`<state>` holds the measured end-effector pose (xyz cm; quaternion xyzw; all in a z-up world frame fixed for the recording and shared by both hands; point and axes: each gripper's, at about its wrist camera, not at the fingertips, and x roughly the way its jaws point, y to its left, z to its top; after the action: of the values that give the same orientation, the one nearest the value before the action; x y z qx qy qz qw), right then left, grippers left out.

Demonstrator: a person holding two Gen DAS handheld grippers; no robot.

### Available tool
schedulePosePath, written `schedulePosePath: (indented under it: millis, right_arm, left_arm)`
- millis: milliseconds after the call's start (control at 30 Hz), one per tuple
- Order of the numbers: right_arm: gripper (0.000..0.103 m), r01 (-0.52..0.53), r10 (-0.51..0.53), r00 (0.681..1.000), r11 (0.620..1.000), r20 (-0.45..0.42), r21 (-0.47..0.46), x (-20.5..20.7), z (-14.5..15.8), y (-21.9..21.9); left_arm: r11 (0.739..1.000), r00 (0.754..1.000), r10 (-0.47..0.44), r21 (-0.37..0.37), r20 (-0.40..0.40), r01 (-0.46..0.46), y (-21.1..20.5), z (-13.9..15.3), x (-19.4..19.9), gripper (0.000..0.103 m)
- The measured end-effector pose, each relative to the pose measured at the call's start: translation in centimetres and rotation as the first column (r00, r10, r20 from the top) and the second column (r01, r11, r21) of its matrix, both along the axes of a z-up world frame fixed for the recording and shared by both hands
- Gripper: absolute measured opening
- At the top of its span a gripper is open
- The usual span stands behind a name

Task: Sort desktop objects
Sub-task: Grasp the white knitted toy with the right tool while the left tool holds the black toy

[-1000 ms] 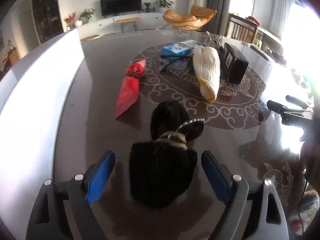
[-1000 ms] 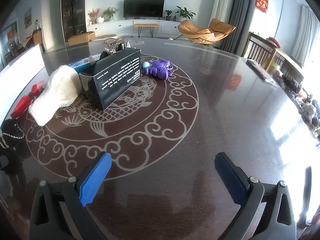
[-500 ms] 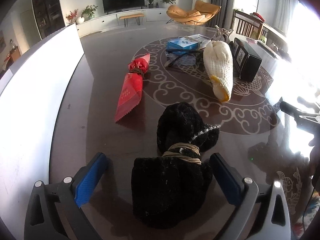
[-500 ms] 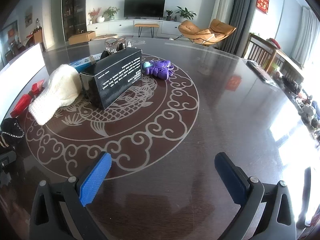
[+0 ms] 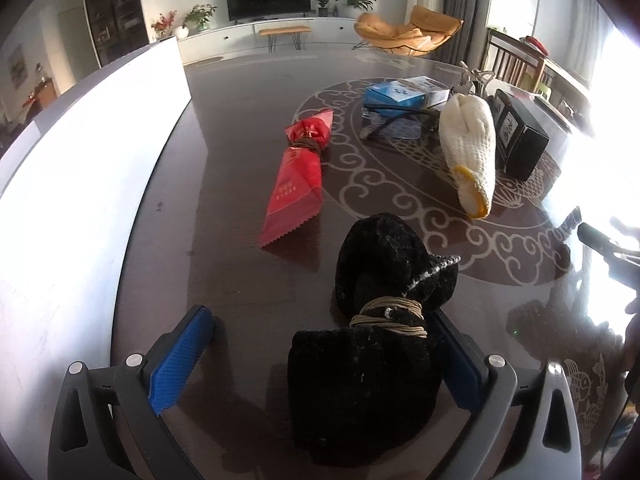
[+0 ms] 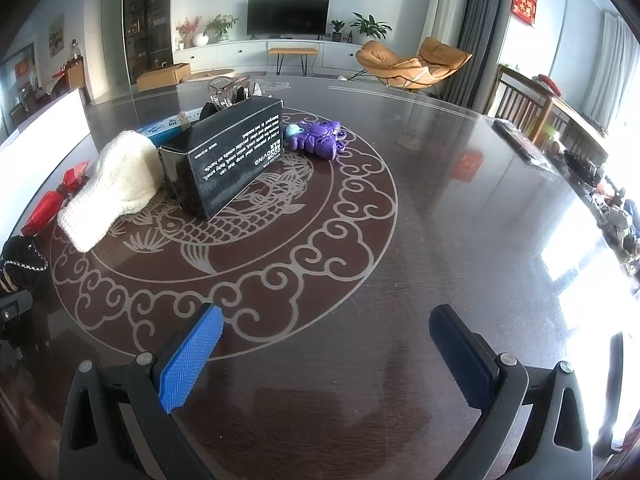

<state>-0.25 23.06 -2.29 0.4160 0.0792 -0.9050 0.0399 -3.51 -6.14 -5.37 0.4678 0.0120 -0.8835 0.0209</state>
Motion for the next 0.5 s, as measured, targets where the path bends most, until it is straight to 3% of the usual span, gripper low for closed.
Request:
schedulePosePath:
  millis: [167, 267, 333, 433, 500]
  right_arm:
    - [0.103, 0.001, -0.001, 1.000, 1.000, 0.002, -0.020, 0.1, 0.0, 0.3]
    - [0.103, -0.006, 0.005, 0.999, 1.000, -0.052, -0.030, 1.0, 0.7, 0.4]
    - [0.103, -0.094, 0.083, 0.993, 0.988, -0.086, -0.127, 2.2, 1.6, -0.3]
    - [0.103, -0.194, 0.195, 0.980, 0.925, -0.029, -0.327, 1.9, 2.5, -2.9]
    - [0.103, -0.230, 0.257, 0.966, 0.891, 0.016, -0.392, 0.7, 2.7, -6.1]
  left_arm:
    - [1.000, 1.000, 0.003, -0.001, -0.003, -0.003, 0.0, -0.2, 0.2, 0.103]
    - [1.000, 1.000, 0.004, 0.000, -0.003, -0.004, 0.0, -0.2, 0.3, 0.103]
    - [1.000, 1.000, 0.005, -0.002, -0.004, -0.005, 0.1, -0.2, 0.3, 0.103]
    - [1.000, 1.000, 0.005, -0.002, -0.003, -0.005, 0.2, 0.0, 0.0, 0.103]
    - [1.000, 1.000, 0.005, -0.002, -0.003, -0.005, 0.2, 0.0, 0.0, 0.103]
